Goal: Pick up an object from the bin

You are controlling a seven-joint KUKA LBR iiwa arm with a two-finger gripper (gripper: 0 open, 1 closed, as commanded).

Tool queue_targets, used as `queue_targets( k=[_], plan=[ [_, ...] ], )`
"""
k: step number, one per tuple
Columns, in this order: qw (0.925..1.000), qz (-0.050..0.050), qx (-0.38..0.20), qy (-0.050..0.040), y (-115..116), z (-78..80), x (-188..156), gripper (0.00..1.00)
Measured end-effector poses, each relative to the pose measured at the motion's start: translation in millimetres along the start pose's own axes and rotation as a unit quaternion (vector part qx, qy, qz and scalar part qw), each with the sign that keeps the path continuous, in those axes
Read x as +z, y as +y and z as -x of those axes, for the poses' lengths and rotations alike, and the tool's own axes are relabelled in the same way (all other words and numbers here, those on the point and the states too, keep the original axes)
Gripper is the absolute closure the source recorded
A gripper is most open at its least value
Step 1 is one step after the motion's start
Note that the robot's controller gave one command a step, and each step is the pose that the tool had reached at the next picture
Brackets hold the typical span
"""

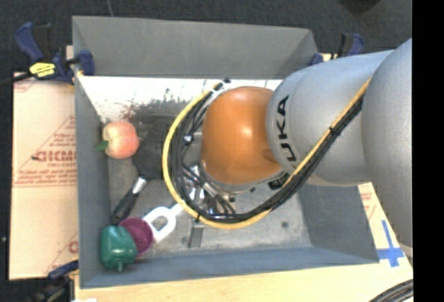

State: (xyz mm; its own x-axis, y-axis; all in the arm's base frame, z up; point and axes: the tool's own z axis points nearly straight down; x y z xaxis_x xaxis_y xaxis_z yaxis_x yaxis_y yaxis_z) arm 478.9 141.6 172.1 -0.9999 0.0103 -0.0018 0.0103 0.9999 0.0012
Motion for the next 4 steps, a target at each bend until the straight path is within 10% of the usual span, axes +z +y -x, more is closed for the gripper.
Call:
queue_targets(
  k=[2, 4],
  plan=[
    [0.9994, 0.000, 0.036, 0.0013, 30.0, 23.5, 57.2, 0.00],
    [0.9980, 0.001, 0.064, -0.0018, 57.3, 13.9, 80.3, 0.00]
  ],
)
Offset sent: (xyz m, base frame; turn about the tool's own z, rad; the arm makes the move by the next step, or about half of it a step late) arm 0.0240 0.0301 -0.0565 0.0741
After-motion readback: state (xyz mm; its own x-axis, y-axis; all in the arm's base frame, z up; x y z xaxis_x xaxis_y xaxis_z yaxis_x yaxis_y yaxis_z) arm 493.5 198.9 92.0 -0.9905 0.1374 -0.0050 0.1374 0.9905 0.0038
